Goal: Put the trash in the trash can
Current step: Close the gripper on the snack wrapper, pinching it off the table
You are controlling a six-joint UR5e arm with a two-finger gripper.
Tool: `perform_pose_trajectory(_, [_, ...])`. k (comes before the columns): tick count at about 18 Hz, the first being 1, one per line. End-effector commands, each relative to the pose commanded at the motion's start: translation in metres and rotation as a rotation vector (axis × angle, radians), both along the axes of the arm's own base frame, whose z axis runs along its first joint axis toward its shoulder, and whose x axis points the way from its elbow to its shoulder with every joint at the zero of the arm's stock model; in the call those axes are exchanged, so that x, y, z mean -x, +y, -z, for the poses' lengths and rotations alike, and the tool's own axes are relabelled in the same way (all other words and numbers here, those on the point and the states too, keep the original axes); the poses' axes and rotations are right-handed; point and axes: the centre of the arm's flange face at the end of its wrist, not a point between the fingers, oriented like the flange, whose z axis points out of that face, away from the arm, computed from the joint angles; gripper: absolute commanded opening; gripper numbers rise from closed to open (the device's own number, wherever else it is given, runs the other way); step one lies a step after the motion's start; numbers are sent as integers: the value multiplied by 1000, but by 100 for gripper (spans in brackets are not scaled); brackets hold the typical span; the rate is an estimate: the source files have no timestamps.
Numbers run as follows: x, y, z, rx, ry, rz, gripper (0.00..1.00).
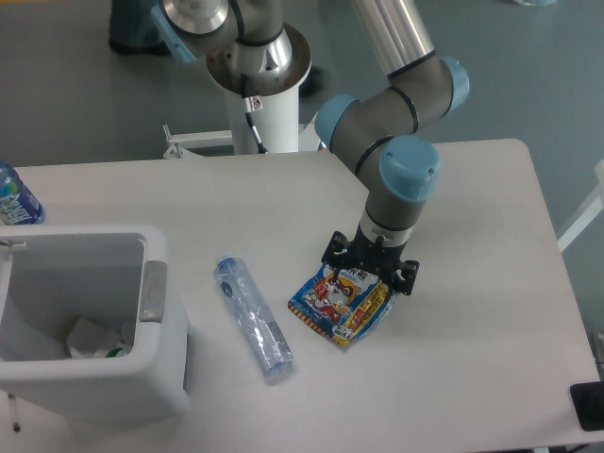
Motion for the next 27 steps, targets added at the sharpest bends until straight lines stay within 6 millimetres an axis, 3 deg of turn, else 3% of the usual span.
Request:
perform_pose_trajectory(10, [5, 5, 25, 30, -2, 14, 100])
perform_pose_trajectory(27, [-9, 8, 44, 46, -21, 34, 100])
